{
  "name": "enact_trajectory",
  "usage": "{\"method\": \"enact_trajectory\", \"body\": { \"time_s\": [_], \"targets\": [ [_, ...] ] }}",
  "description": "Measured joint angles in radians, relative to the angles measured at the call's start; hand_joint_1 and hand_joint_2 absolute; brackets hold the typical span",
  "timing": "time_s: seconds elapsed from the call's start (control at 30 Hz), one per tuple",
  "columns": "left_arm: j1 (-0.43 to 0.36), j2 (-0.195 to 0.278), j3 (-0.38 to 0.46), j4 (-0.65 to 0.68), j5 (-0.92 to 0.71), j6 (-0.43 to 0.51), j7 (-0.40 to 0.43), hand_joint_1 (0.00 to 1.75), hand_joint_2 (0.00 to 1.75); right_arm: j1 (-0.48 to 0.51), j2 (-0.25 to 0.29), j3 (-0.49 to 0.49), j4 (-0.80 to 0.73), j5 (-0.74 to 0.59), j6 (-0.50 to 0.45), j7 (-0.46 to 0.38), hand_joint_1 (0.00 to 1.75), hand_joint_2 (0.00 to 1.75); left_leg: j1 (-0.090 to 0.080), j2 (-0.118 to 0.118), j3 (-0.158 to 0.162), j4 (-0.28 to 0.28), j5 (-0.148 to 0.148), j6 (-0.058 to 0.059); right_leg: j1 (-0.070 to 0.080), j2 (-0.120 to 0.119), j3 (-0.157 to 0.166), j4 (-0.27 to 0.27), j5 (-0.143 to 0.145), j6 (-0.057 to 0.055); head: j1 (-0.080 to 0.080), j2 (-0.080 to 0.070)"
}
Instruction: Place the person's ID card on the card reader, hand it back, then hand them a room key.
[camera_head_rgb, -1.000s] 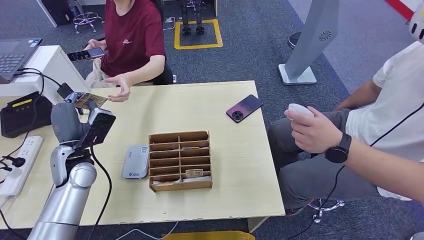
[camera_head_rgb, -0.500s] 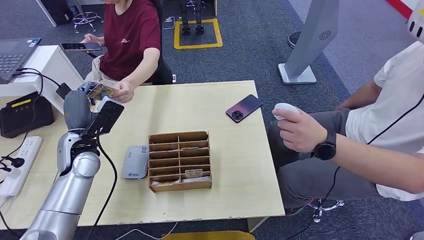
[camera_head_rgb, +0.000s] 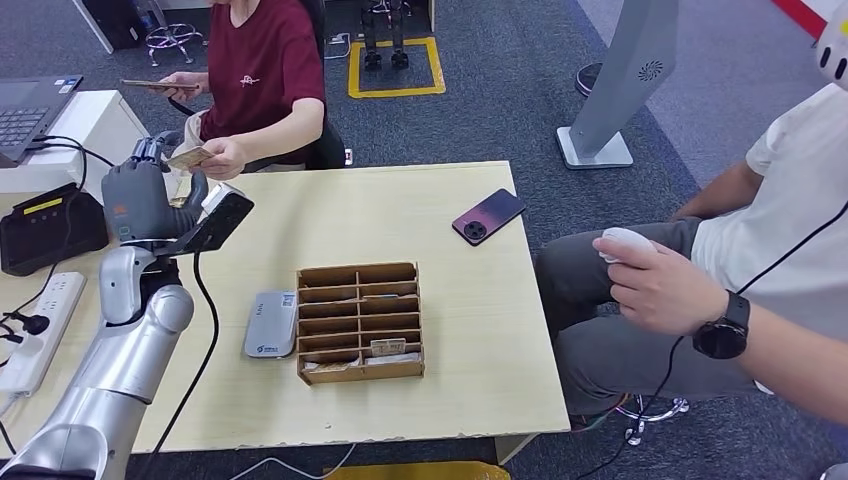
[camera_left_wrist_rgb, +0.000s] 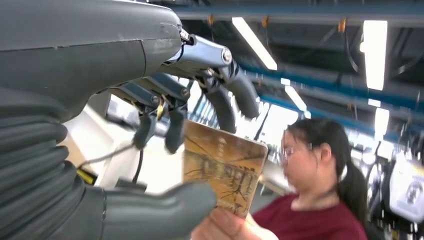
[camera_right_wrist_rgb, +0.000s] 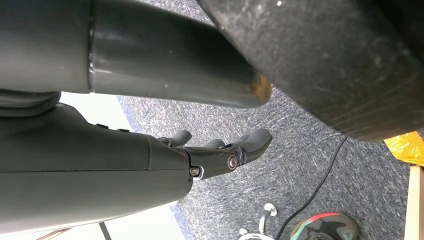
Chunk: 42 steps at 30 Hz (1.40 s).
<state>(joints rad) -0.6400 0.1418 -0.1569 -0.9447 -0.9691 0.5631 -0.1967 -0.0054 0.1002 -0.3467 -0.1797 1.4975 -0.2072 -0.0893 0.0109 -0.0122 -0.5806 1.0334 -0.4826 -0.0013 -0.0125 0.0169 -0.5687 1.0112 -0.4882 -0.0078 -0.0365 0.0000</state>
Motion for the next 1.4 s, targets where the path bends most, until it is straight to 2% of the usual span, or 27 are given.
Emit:
{"method": "enact_trajectory", "body": {
  "time_s": [0.13,0.27,0.43,0.5,0.57,0.8,1.07,1.4],
  "targets": [
    [0.01,0.017,-0.008,-0.009,0.045,-0.121,-0.011,0.0,1.75,0.001,-0.002,0.0,0.0,-0.002,0.0,0.001,0.0,0.0,0.0,0.0,0.0,0.0,0.0,0.0,0.0,0.0,0.0,0.0,0.0,0.0,0.0,0.0],
    [0.073,0.055,-0.021,-0.093,0.075,-0.204,-0.015,0.0,1.75,0.005,-0.002,0.0,0.0,-0.006,-0.004,0.003,0.0,0.0,0.0,0.001,0.0,0.0,0.0,0.0,0.0,0.001,0.0,0.0,0.0,0.0,0.0,0.0],
    [0.246,0.116,-0.053,-0.306,0.165,-0.372,-0.088,0.0,1.75,0.012,-0.002,-0.001,0.0,-0.018,-0.013,0.011,0.0,0.0,0.0,0.001,0.0,-0.001,-0.001,-0.001,0.0,0.002,0.0,0.0,-0.002,0.0,0.0,0.0],
    [0.319,0.136,-0.077,-0.391,0.181,-0.412,-0.106,0.0,1.75,0.013,-0.002,-0.001,0.0,-0.019,-0.012,0.014,0.0,0.0,0.0,0.001,0.0,-0.001,-0.002,-0.001,0.0,0.002,0.0,0.0,-0.002,0.0,0.0,0.0],
    [0.369,0.152,-0.094,-0.455,0.184,-0.425,-0.109,0.0,1.75,0.013,-0.002,-0.001,0.0,-0.019,-0.012,0.014,0.0,0.0,0.0,0.001,0.0,-0.001,-0.002,-0.001,0.0,0.001,0.0,-0.001,-0.002,0.0,0.0,0.0],
    [0.468,0.209,-0.15,-0.604,0.18,-0.47,-0.157,0.0,1.75,0.013,-0.002,-0.008,0.0,-0.034,-0.017,0.021,0.0,0.0,0.0,0.001,0.0,-0.001,-0.002,-0.001,0.0,0.001,0.0,0.0,-0.002,0.0,0.0,0.0],
    [0.644,0.269,-0.207,-0.831,0.296,-0.476,-0.22,0.0,1.75,0.016,0.001,-0.019,-0.001,-0.047,-0.031,0.038,0.0,0.0,0.0,0.001,0.0,-0.001,-0.002,-0.001,0.0,0.001,0.0,-0.001,-0.003,-0.001,0.0,0.0],
    [0.708,0.294,-0.219,-0.917,0.29,-0.48,-0.23,0.0,1.75,0.014,0.007,-0.029,-0.002,-0.047,-0.033,0.045,0.0,0.0,0.0,0.0,0.001,-0.001,-0.002,-0.001,0.0,-0.001,0.001,0.0,-0.002,-0.001,0.0,0.0]
  ]
}}
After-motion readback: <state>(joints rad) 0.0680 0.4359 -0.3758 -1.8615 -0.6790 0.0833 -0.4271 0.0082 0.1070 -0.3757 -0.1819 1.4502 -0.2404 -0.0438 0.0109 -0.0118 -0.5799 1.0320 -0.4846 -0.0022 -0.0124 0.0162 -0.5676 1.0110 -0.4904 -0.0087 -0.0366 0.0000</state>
